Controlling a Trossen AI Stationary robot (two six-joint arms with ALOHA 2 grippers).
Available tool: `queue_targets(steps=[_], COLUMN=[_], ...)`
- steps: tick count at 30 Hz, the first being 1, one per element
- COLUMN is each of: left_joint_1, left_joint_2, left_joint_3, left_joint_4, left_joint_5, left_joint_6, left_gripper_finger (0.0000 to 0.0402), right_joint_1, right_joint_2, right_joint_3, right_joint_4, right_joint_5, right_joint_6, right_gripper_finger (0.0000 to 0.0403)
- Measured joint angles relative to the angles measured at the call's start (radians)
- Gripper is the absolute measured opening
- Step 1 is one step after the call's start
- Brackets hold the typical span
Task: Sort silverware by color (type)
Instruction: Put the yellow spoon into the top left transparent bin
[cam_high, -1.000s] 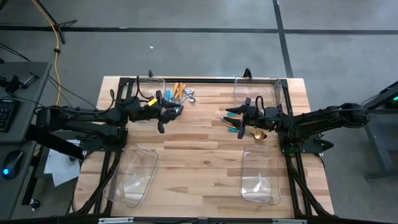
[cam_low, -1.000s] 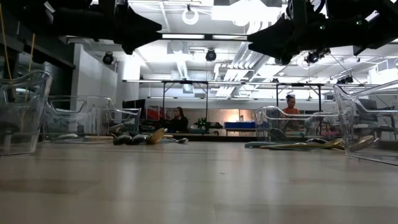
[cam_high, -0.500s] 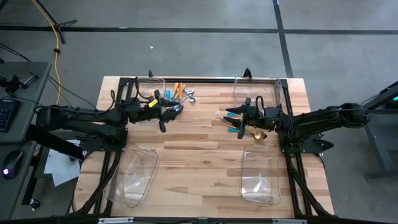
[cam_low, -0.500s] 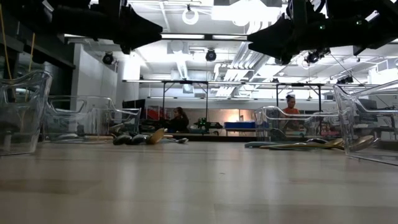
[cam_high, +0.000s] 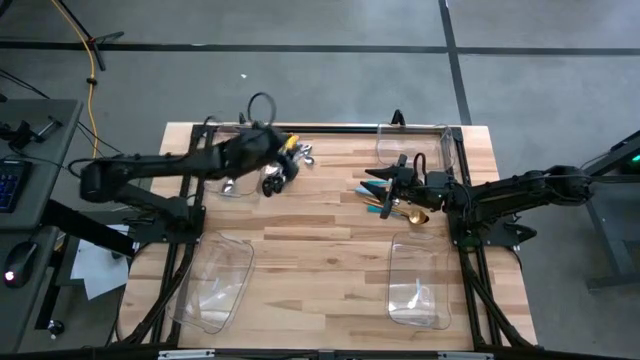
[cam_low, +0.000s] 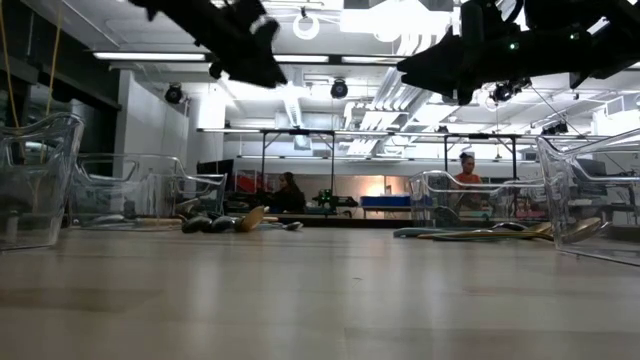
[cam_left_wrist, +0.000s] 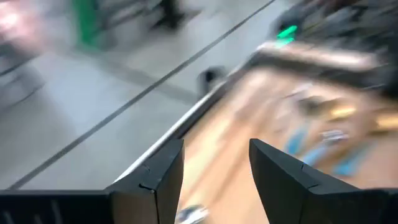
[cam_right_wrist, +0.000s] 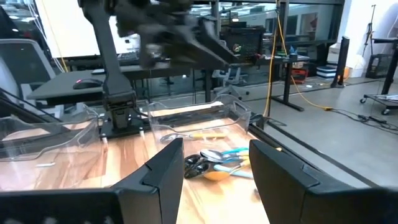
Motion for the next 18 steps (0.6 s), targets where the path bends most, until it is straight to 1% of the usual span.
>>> queue_targets(steps=[3,6,14,18], left_joint_1=[0.049,0.091,0.15,0.16], left_joint_2=[0.101,0.198,0.425,0.504], left_joint_3=[0.098,0.148,0.155,0.155], left_joint_4=[-0.145,-0.225,-0.224,-0.208], left_joint_5=[-0.076,-0.095,-0.134,-0.122], left_joint_6=[-0.09,-0.155,-0.287,-0.374], left_gripper_finger=[0.0172,0.0172,0.0172,0.0172], right_joint_1=[0.0,0.0,0.0,0.0], right_joint_2=[0.0,0.0,0.0,0.0], right_joint_3=[0.0,0.0,0.0,0.0], right_joint_4=[-0.001,-0.007,-0.026,-0.025], right_joint_5=[0.0,0.0,0.0,0.001], right_joint_6=[0.002,0.002,0.002,0.002], right_gripper_finger=[0.0168,0.0168,0.0168,0.0168])
